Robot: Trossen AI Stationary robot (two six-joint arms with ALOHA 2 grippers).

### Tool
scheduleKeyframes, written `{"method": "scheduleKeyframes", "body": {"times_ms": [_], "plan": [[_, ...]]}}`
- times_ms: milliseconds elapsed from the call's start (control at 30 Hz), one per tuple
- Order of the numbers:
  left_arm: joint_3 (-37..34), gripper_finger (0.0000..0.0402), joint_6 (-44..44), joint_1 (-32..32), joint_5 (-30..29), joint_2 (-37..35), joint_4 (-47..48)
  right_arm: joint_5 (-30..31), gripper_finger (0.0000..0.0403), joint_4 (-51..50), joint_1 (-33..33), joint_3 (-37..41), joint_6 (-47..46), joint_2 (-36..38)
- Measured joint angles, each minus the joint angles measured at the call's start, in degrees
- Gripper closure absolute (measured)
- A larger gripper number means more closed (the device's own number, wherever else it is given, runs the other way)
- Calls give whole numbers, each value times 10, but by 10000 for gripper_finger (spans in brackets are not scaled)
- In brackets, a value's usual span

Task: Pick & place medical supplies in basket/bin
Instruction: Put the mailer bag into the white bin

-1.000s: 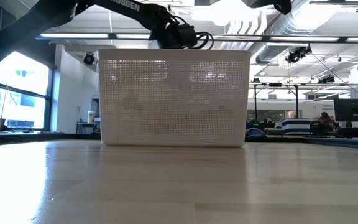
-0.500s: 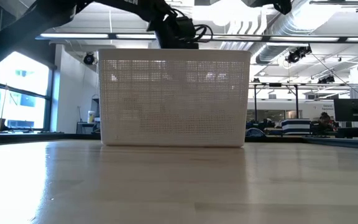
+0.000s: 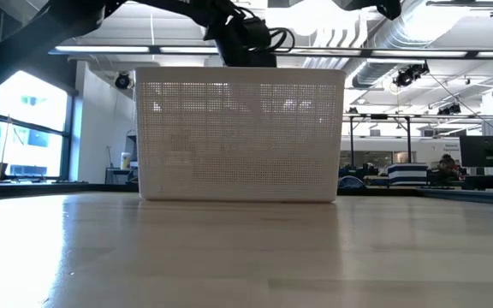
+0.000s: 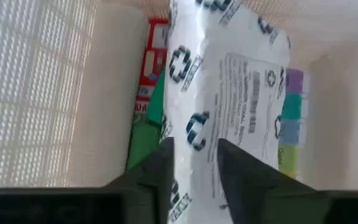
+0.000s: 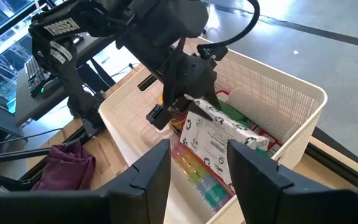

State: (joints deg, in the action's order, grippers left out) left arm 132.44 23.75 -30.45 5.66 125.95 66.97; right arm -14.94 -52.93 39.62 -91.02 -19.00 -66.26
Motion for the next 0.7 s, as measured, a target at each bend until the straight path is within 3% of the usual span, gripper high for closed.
{"method": "scheduleKeyframes", "body": {"times_ms": [133,267,367,700], "plan": [[0,212,0,10,-2,0,-26,12,252,0,0,0,0,0],[-6,197,-1,20,-17,-1,-86,44,253,1,0,0,12,-1],[-34,202,0,27,-48,-1,-142,63,257,8,0,0,12,-1],[-113,238,0,39,-52,-4,-215,68,259,14,0,0,-3,-1]]}}
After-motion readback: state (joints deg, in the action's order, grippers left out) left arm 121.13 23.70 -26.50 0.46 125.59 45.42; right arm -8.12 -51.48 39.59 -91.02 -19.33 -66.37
